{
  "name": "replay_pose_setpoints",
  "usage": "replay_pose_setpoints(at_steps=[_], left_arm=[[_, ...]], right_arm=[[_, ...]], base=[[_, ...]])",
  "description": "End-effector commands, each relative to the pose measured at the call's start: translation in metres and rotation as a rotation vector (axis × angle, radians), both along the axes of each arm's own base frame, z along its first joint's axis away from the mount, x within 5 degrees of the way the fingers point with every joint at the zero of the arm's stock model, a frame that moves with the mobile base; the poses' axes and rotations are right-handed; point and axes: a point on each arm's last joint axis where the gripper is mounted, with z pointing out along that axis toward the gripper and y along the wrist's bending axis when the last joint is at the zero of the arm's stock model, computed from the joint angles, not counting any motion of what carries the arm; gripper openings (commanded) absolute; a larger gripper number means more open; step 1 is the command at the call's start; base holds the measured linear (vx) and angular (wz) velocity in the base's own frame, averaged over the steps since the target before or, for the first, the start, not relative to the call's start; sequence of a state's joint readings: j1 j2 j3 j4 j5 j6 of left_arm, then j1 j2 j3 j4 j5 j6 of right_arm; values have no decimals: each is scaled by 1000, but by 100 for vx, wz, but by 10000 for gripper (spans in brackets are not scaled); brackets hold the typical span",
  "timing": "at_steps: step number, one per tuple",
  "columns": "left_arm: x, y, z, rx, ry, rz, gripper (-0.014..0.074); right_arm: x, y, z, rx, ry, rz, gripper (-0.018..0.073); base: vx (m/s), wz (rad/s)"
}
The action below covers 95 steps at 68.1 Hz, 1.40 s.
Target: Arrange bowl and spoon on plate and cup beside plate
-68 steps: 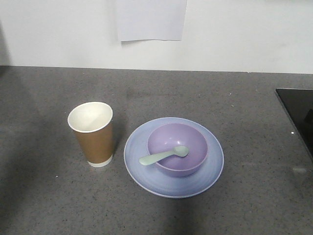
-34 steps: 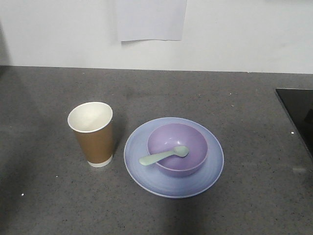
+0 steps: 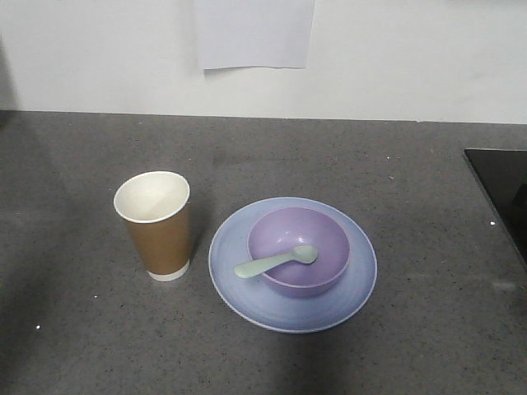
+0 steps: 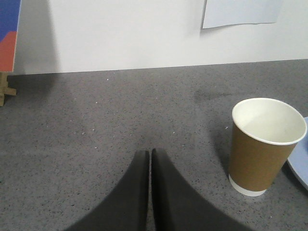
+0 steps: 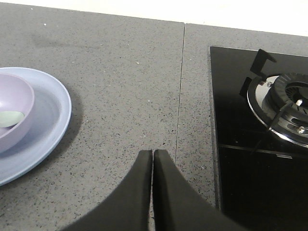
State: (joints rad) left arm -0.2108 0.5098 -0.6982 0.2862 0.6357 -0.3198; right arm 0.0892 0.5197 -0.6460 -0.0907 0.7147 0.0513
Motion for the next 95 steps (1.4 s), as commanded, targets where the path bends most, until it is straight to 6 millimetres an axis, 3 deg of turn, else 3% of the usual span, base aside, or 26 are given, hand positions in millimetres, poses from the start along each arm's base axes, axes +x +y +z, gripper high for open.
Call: replay_pose_setpoints(at_steps=[1,21,45,69,95], left_arm=[[1,-1,12,-11,-84,-12,-7],[-8,-1,7,-21,-168,-40,-6],[-19,-6,-86,-18,-304,-114,-6],[-34,-1,-140,-19,-417,-50,-6],[-39,0,-141,-20,-448,-47,-6]], right_arm=[[3,0,12,-10,-86,4,-11],[3,0,12,-10,-86,4,-11],[3,0,12,-11,-86,4,-11],[3,0,12,-11,-86,4,-11],[3,0,12,-11,-86,4,-11]], base=[[0,0],[0,0],[0,0],[0,0],[0,0]])
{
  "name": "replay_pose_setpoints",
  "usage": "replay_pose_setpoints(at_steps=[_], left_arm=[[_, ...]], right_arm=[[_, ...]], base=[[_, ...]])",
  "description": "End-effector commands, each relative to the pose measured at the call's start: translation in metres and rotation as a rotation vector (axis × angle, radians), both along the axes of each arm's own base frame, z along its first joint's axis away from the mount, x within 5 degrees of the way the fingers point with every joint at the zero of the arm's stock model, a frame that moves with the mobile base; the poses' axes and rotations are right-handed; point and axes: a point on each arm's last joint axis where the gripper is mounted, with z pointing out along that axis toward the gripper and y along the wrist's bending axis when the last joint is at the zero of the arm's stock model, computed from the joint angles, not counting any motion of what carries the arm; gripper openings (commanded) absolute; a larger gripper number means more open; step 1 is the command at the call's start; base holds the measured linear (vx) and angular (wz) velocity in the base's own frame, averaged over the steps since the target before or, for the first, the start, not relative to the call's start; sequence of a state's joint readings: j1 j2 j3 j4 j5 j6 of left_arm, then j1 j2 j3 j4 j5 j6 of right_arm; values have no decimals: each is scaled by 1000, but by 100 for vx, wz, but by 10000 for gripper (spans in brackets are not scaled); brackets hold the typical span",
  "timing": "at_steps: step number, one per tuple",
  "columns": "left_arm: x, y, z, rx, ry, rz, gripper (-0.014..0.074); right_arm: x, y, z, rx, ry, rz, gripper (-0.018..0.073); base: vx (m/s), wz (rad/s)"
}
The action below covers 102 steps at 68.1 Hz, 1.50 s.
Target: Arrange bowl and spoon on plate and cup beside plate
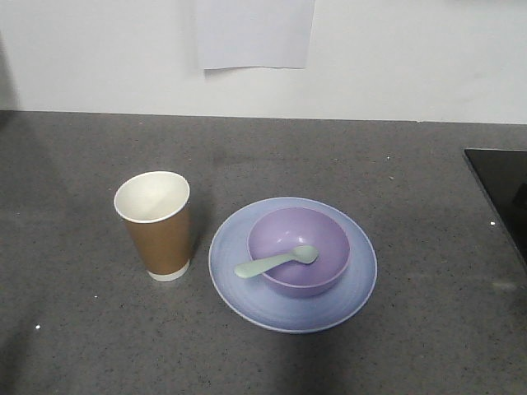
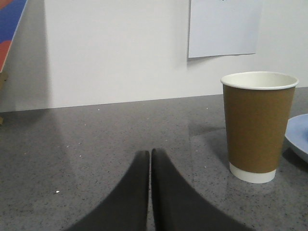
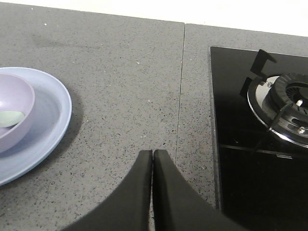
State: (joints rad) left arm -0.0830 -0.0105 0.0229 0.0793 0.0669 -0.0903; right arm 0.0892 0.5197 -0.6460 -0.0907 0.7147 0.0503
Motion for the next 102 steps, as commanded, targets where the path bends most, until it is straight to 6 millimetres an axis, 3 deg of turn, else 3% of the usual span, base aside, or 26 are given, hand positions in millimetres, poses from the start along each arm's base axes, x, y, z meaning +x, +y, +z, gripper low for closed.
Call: replay_pose_setpoints(at_steps=[1,60,102], left_arm=[[-3,0,13,-20,-103,-3,-6],[-2,0,13,-20,-97,-3,-6],[-2,0,13,-20,-97,-3,-6]], right_arm=[[3,0,12,-10,-86,4,-11],[2,-1,9,-20,-95,5,-11],[-34,2,-95,77,-524,49,-11]], base=[[0,0],[0,0],[0,0]])
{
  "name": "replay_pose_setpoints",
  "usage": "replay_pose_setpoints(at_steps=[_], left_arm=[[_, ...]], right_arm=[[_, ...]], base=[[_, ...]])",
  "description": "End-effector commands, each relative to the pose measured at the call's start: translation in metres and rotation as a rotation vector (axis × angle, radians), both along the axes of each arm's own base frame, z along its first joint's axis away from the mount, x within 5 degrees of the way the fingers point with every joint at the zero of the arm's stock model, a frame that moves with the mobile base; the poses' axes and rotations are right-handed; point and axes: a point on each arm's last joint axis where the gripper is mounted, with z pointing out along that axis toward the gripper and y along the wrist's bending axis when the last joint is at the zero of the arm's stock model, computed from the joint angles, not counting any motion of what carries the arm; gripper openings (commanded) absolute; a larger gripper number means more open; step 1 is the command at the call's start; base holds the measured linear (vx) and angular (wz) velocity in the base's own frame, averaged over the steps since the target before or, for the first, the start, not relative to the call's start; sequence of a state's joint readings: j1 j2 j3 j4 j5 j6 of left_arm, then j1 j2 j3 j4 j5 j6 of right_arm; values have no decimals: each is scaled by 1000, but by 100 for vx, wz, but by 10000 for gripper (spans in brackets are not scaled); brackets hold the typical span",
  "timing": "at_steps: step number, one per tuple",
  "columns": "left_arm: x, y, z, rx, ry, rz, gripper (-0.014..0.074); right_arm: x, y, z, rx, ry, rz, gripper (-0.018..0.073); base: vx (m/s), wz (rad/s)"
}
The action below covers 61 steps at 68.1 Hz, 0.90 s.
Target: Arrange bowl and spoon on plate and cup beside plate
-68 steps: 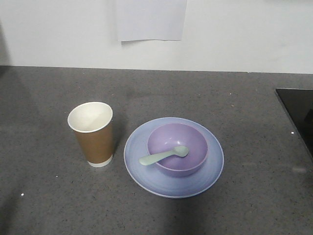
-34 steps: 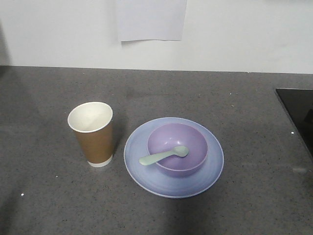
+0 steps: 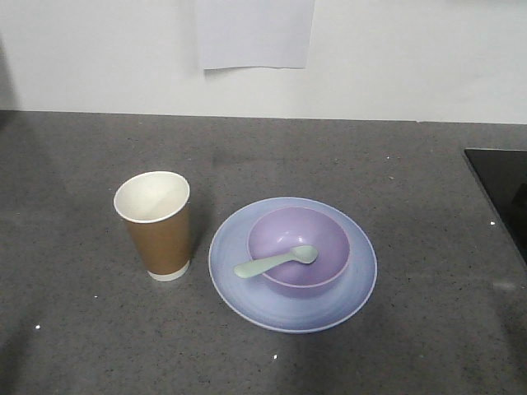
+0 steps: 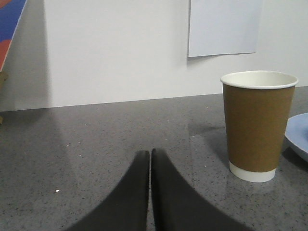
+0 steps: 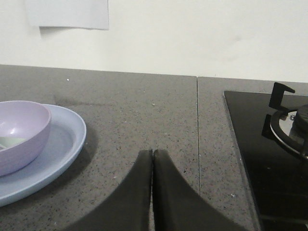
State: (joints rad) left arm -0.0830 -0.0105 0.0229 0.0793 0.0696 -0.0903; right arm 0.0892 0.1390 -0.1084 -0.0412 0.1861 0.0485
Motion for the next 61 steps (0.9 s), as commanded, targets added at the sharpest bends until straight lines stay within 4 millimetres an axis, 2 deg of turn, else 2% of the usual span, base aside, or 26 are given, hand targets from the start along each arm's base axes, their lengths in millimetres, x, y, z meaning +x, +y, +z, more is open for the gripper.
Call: replay_pose_setpoints(at_steps=[1,19,61], left_arm=[[-2,0,13,-20,-100,-3,-6],[-2,0,13,-20,-100,-3,-6],[-2,0,13,-20,-100,-3,-6]], right_arm=[[-5,0,7,5,-165,2,-11],[-9,0,-20,13,-229,4,-11],[-9,0,-18,-15,-263,8,-11]], base=[[0,0],[0,0],[0,0]])
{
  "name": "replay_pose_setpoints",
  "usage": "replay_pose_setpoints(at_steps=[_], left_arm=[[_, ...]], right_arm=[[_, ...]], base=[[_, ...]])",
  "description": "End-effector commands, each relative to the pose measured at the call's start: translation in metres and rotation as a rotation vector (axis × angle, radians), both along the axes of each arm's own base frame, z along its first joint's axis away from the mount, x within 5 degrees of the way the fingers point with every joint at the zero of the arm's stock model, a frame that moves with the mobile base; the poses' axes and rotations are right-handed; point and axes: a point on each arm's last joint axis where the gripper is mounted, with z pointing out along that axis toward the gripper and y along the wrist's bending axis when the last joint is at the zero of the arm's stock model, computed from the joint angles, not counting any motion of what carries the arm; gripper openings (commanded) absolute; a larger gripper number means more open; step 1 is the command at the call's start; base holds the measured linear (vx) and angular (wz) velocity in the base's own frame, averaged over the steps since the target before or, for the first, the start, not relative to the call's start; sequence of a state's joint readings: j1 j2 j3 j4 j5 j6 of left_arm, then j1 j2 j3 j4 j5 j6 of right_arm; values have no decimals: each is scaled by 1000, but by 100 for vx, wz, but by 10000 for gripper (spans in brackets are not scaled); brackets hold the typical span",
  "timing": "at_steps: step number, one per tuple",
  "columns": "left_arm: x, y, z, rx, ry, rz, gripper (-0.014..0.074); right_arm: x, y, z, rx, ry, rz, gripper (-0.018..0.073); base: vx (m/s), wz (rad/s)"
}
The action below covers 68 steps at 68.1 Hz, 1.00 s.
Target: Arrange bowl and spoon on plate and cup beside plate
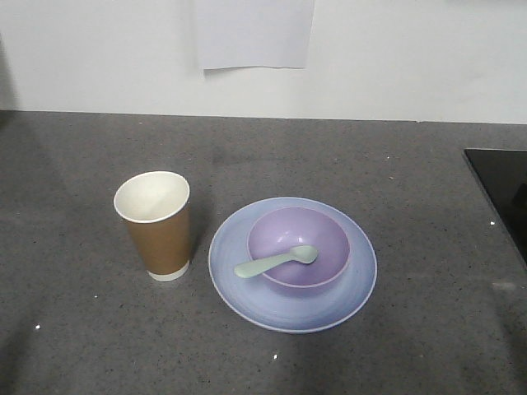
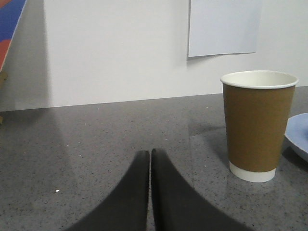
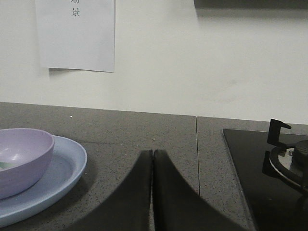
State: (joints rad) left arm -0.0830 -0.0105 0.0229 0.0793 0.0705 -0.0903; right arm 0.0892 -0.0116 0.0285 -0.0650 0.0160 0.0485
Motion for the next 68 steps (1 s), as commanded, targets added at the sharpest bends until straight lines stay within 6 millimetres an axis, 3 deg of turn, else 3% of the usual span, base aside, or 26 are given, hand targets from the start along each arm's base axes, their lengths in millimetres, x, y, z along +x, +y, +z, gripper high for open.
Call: replay_pose_setpoints(at_steps=[1,68], left_arm=[[-2,0,13,-20,-101,-3,-6],[-2,0,13,-20,-101,-3,-6]], right_arm=[[-1,0,4,-6,-78,0,-11],[-1,0,4,23,-68,1,-11]], base=[[0,0],[0,0]])
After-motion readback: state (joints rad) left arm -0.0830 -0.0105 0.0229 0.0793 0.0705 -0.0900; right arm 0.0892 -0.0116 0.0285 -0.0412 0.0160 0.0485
